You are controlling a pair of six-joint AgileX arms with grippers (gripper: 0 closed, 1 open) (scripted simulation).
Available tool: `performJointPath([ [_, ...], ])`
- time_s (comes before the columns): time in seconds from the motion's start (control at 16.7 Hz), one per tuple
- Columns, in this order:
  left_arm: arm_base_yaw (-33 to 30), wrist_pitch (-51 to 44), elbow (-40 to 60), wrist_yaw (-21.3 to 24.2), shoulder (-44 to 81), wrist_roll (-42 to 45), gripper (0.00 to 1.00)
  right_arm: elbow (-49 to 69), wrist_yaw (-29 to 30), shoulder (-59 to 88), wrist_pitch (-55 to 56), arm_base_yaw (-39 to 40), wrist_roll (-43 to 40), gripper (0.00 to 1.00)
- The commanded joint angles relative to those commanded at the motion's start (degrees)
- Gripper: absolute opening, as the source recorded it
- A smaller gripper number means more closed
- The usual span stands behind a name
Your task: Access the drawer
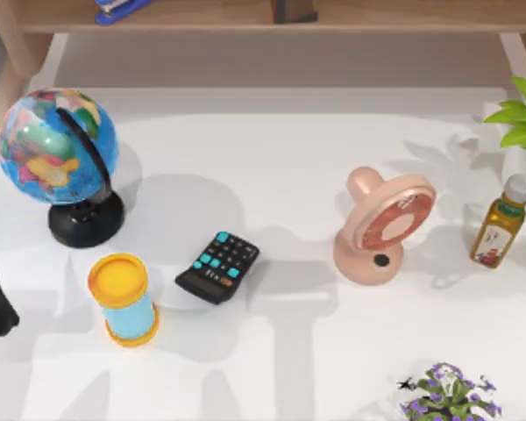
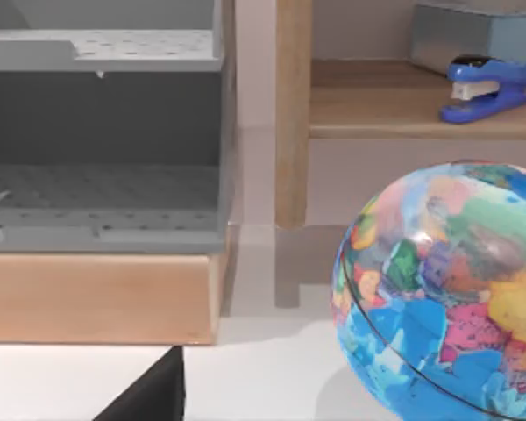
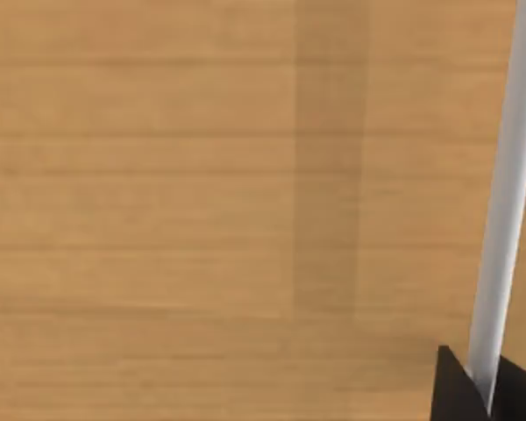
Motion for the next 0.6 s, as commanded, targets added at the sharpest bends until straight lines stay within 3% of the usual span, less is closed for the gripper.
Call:
performJointPath([
  [0.6,0.0,0.0,0.0,0.0,0.0,0.0,1.00,-6.6,-3.4,-2.2,4.5,-3.8,-0.1,0.00],
])
